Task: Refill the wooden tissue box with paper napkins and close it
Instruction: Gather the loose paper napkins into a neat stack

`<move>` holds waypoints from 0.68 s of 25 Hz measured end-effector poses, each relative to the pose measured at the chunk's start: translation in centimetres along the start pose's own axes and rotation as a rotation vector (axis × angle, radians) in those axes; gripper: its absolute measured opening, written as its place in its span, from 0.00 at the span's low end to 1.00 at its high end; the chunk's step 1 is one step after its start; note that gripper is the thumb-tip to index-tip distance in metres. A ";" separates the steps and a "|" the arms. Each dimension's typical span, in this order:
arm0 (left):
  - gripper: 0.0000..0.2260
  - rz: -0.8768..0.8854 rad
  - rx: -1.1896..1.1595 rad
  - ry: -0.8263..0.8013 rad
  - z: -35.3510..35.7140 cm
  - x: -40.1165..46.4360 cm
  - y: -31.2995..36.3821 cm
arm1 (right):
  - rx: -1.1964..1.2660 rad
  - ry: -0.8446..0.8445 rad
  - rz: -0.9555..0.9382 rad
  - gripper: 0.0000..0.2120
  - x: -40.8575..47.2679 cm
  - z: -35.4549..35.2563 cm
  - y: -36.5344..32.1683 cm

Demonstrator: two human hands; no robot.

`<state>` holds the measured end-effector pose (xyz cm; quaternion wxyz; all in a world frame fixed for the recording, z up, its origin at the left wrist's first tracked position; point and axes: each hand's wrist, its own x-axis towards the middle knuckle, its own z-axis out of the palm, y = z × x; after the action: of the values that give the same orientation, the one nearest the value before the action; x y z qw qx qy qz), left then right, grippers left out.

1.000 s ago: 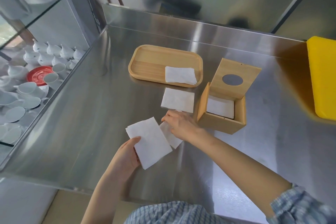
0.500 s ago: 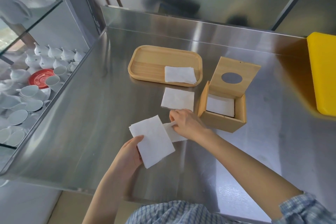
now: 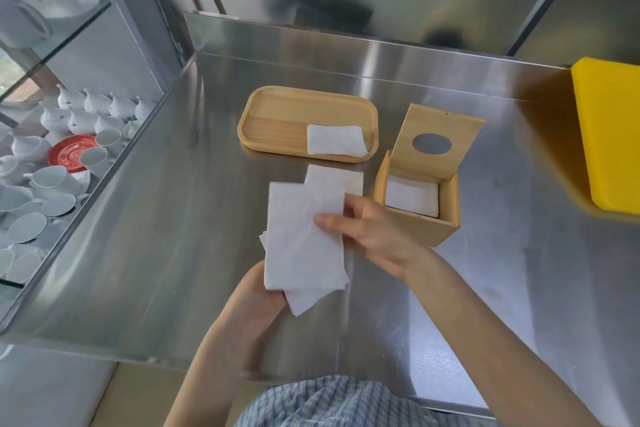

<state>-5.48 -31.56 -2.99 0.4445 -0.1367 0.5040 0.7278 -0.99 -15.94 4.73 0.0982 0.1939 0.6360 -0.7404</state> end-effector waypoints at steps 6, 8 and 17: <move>0.17 -0.030 0.125 -0.115 -0.3 -0.4 0.4 | -0.685 0.140 0.018 0.12 2.6 0.4 3.1; 0.17 0.006 0.139 -0.134 -0.3 -0.3 0.3 | -0.713 0.128 0.031 0.11 2.7 0.1 3.2; 0.17 0.002 0.122 -0.180 -0.4 -0.2 0.3 | -0.783 0.144 0.031 0.14 3.4 0.3 4.0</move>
<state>-5.65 -32.00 -2.86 0.4949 -0.0427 0.5056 0.7054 -2.57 -16.55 -0.26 0.1311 0.2031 0.8725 -0.4247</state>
